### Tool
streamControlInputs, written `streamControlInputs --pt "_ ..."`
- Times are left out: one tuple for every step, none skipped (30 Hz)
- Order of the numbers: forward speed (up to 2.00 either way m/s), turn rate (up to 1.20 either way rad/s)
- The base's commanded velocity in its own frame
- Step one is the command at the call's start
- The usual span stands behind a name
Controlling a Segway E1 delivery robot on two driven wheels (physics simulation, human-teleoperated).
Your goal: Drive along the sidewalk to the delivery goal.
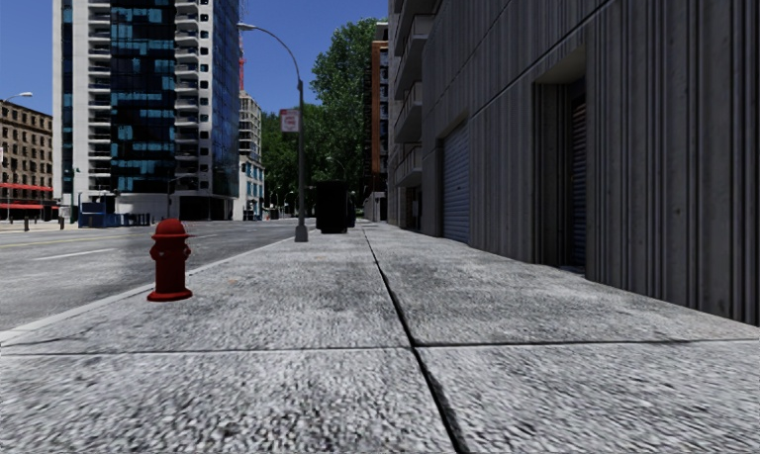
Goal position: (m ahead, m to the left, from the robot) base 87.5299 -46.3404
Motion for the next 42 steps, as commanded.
streamControlInputs --pt "2.00 0.00" --pt "2.00 0.00" --pt "2.00 0.00" --pt "2.00 0.00" --pt "2.00 0.00" --pt "2.00 0.00" --pt "2.00 0.00" --pt "2.00 0.00" --pt "2.00 0.00" --pt "2.00 0.00" --pt "2.00 0.00" --pt "2.00 0.00" --pt "2.00 0.00" --pt "2.00 0.00" --pt "2.00 0.00" --pt "2.00 0.00" --pt "2.00 0.00" --pt "2.00 0.00" --pt "2.00 0.00" --pt "2.00 0.00" --pt "2.00 0.00" --pt "2.00 0.00" --pt "2.00 0.00" --pt "2.00 0.00" --pt "2.00 0.00" --pt "2.00 0.00" --pt "2.00 0.00" --pt "2.00 0.00" --pt "2.00 0.00" --pt "2.00 0.00" --pt "2.00 0.00" --pt "2.00 0.00" --pt "2.00 0.00" --pt "2.00 0.00" --pt "2.00 0.00" --pt "2.00 0.00" --pt "2.00 0.00" --pt "2.00 0.00" --pt "2.00 0.00" --pt "2.00 0.00" --pt "2.00 0.00" --pt "2.00 0.00"
